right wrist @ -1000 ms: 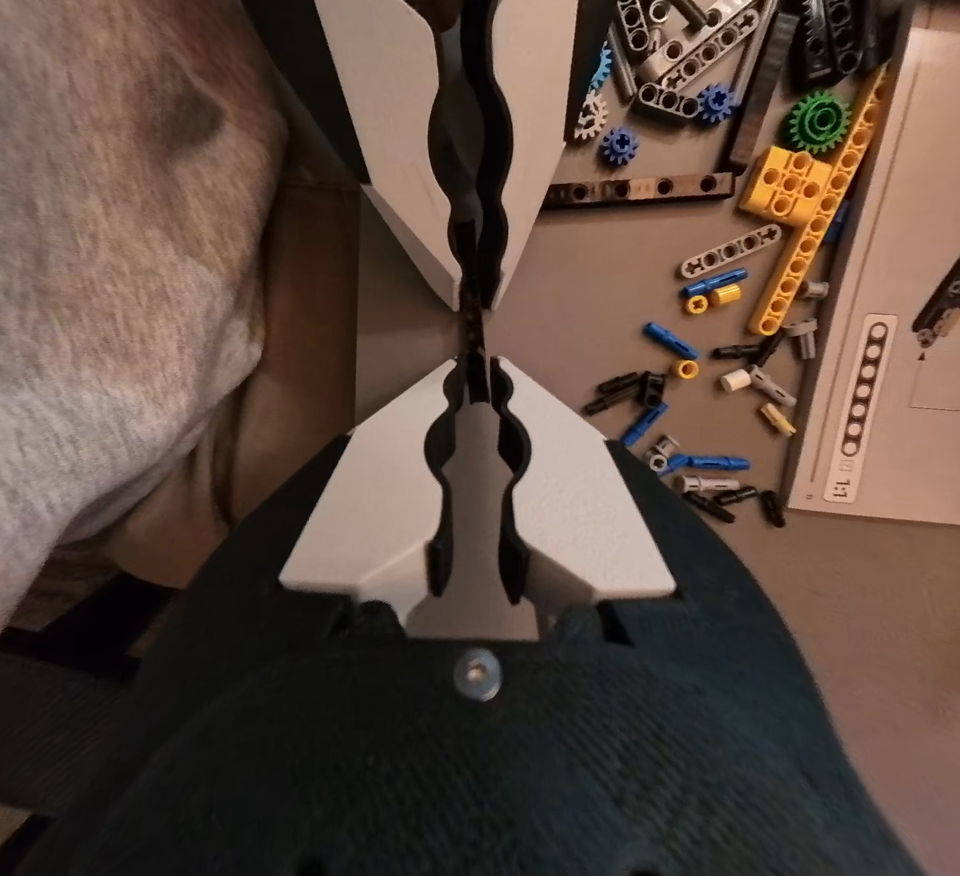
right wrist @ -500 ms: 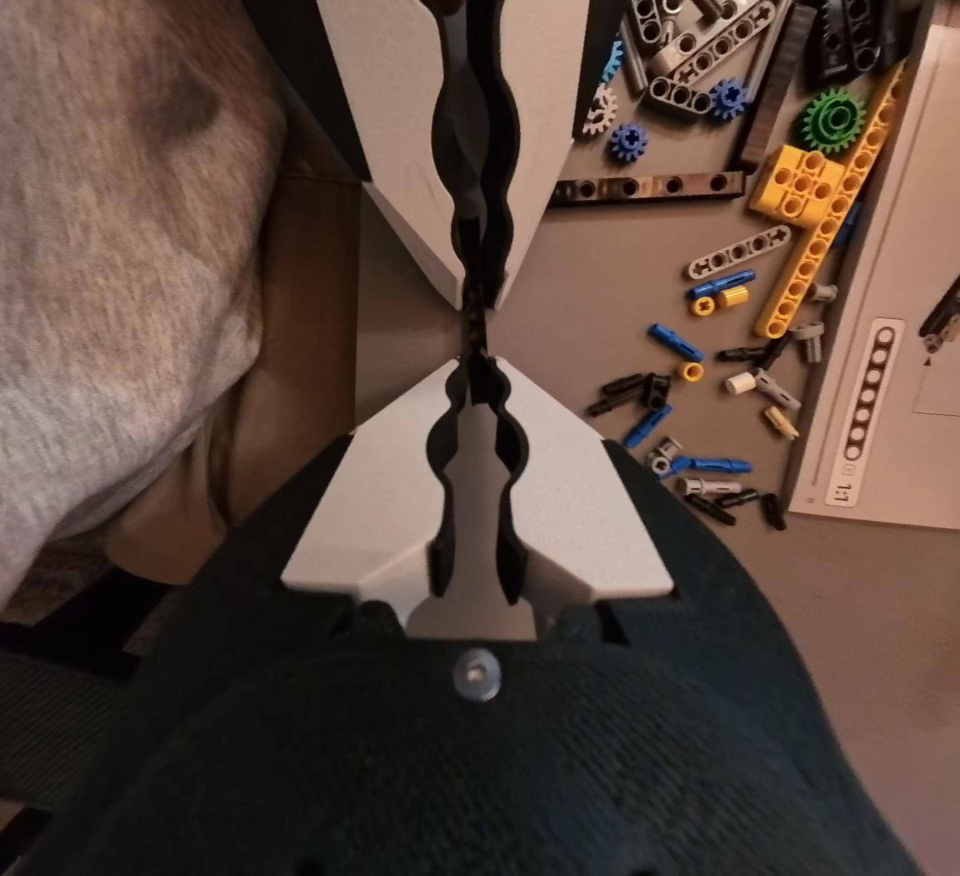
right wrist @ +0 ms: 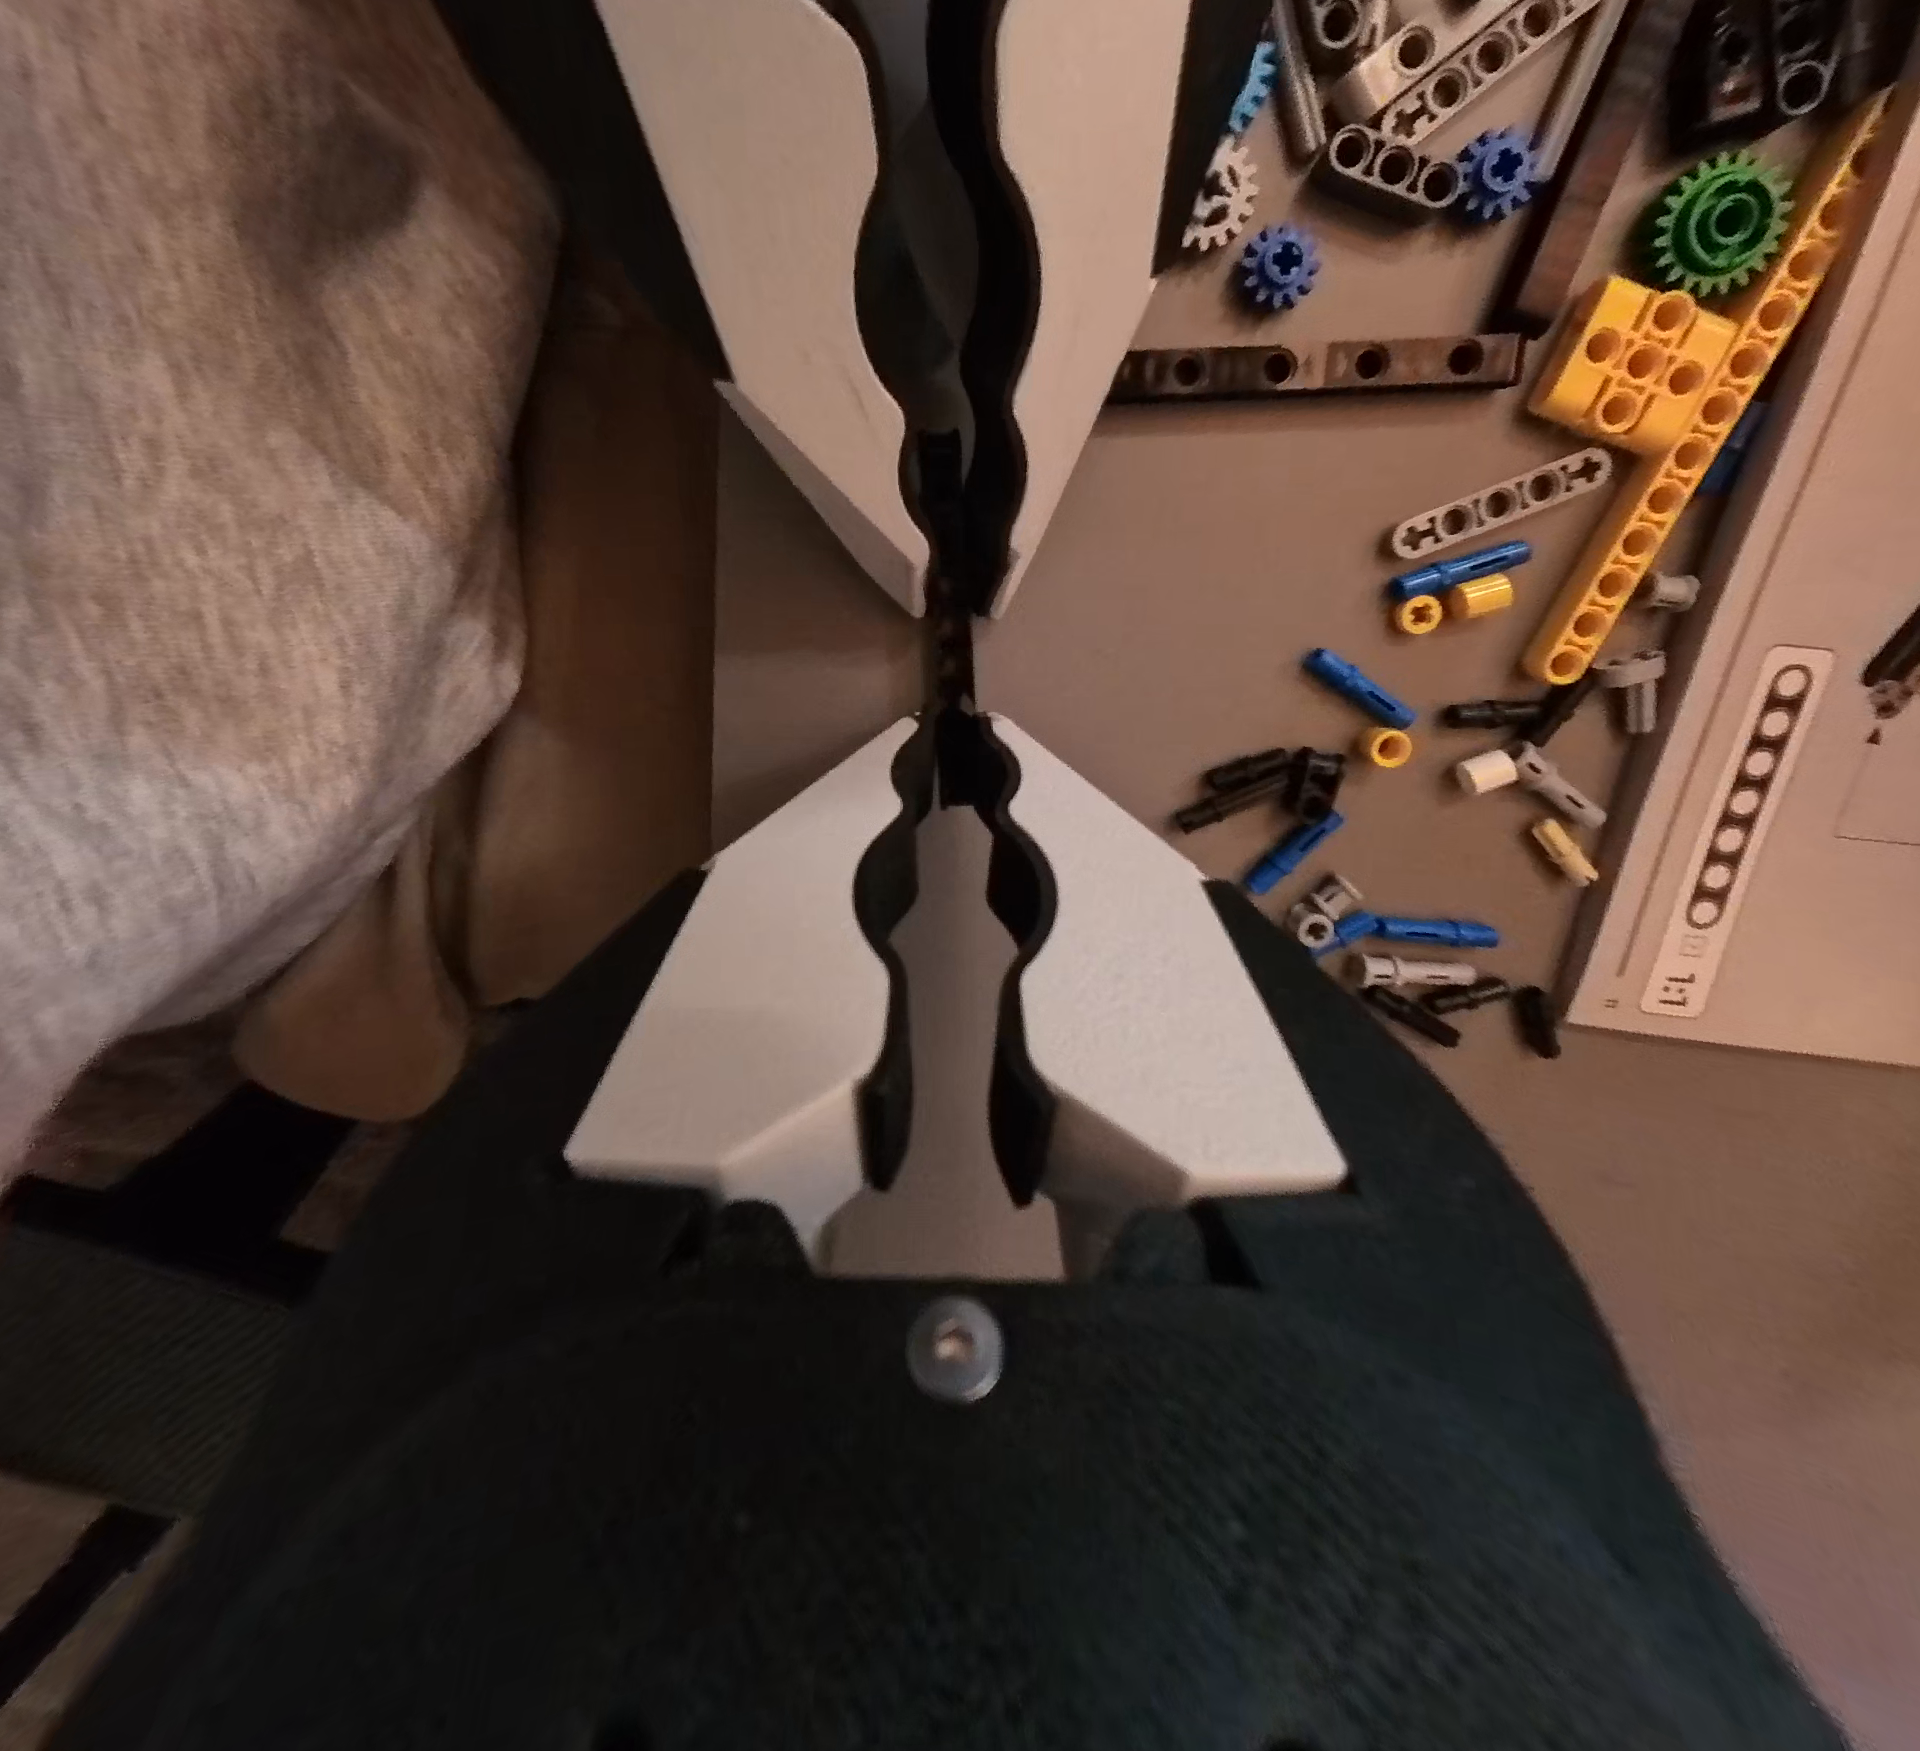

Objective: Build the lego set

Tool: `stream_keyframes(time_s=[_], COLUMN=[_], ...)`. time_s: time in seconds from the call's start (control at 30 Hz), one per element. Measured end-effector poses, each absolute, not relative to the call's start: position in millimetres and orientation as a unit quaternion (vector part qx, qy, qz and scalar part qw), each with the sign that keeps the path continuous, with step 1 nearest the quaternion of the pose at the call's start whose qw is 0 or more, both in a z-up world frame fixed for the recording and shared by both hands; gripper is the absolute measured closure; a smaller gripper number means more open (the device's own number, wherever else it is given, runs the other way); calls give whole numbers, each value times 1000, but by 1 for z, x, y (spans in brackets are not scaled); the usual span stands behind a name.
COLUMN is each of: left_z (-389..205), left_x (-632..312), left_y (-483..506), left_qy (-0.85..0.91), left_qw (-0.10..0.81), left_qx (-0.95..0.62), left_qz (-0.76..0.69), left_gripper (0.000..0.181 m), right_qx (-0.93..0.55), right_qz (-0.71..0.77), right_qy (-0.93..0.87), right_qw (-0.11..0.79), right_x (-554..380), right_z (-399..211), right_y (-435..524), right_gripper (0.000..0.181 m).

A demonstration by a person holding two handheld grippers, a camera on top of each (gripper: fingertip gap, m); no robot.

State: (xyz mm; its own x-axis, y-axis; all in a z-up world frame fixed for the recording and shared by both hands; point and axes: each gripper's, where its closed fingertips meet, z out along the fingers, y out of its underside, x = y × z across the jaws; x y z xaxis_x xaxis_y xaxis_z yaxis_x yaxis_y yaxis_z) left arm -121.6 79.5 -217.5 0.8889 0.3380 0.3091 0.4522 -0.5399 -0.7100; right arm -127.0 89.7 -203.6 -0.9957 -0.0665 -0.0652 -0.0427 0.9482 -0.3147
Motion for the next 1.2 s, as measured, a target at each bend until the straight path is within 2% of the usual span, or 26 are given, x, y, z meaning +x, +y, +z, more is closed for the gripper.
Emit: stream_keyframes(time_s=[0.33, 0.77, 1.2], left_z=[-218, -217, -218], left_x=[-122, -121, -120], left_y=[80, 80, 81], left_qy=[-227, -226, -223], left_qw=[425, 425, 425], left_qx=[-874, -874, -875], left_qz=[-65, -66, -66], left_gripper=[173, 173, 173], right_qx=[-20, -10, -30], right_qz=[-156, -159, -144], right_qy=[987, 987, 989], right_qw=[46, -13, -4], right_x=[-127, -128, -127], right_z=[-206, -202, -204], right_y=[88, 93, 95], right_gripper=[176, 176, 175])
